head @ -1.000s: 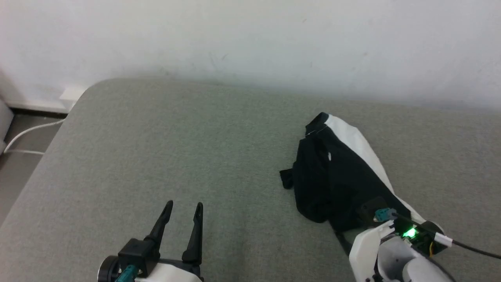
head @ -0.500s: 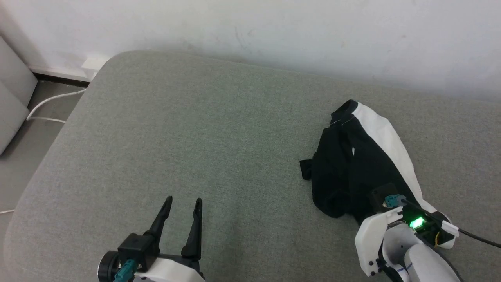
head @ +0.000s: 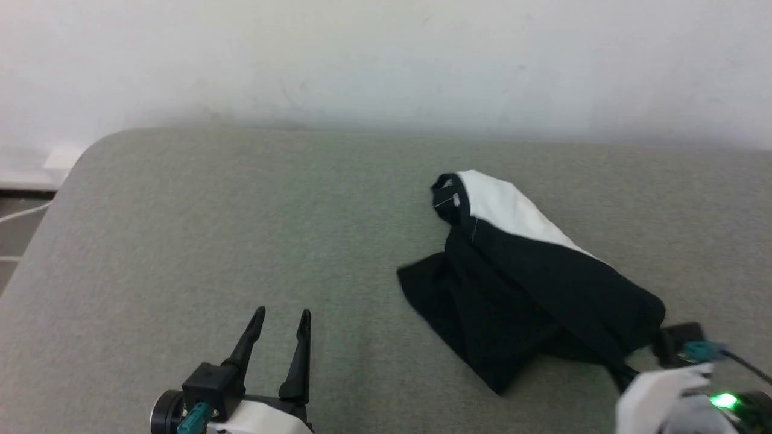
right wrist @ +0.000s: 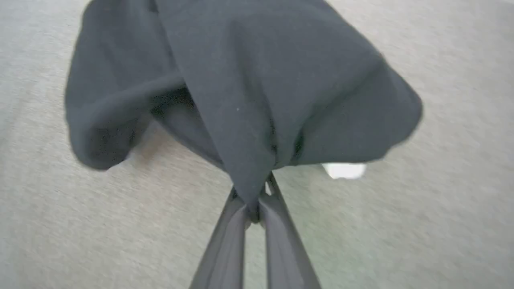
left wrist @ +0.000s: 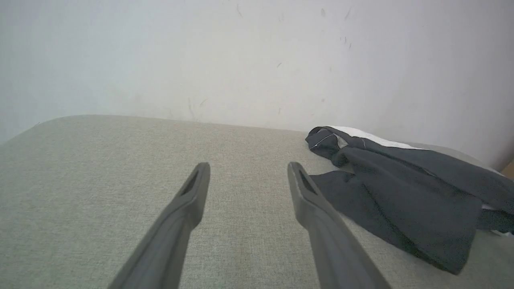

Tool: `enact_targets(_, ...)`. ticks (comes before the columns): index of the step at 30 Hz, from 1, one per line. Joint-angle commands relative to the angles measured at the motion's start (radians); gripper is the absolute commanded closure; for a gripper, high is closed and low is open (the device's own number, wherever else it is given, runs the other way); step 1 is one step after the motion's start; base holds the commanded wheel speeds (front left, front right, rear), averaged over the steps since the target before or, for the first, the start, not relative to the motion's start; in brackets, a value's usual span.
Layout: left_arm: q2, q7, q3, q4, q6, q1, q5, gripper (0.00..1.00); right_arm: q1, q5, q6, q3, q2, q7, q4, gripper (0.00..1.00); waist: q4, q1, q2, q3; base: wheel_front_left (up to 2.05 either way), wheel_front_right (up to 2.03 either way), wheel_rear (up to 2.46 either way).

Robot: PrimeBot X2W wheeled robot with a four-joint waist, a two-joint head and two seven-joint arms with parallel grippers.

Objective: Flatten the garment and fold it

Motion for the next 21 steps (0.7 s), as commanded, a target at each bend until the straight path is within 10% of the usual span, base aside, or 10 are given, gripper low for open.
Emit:
enact_targets(1, -0.004, -0.005, -0.002, 0.0, -0.005, 0.007, 0.009, 0.0, 0.026, -0.009, -0.001, -0.03, 0.0, 0.018, -0.023, 1.0, -0.085, 0.0001, -0.0001, -0.046, 0.0, 0.0, 0.0)
enact_targets(7, -0.006, -0.005, -0.025, 0.014, -0.014, -0.01, 0.007, 0.0, 0.111, -0.08, -0.001, -0.184, 0.032, 0.103, -0.086, 1.0, -0.137, 0.0001, -0.0001, -0.039, 0.0, 0.0, 0.0)
enact_targets(8, -0.006, -0.005, -0.032, 0.019, -0.016, -0.013, 0.007, 0.0, 0.112, -0.085, -0.001, -0.185, 0.037, 0.098, -0.076, 0.78, -0.144, 0.0001, -0.0001, -0.036, 0.0, 0.0, 0.0)
enact_targets(9, -0.006, -0.005, -0.04, 0.025, -0.018, -0.018, 0.007, 0.0, 0.108, -0.091, -0.001, -0.186, 0.042, 0.087, -0.066, 0.0, -0.149, 0.0001, -0.0001, -0.032, 0.0, 0.0, 0.0)
enact_targets(21, -0.006, 0.18, -0.283, 0.13, -0.053, -0.115, -0.22, 0.0, 0.003, -0.068, -0.001, -0.085, 0.069, -0.204, -0.235, 0.0, -0.203, 0.0001, -0.0001, 0.013, 0.0, 0.0, 0.0)
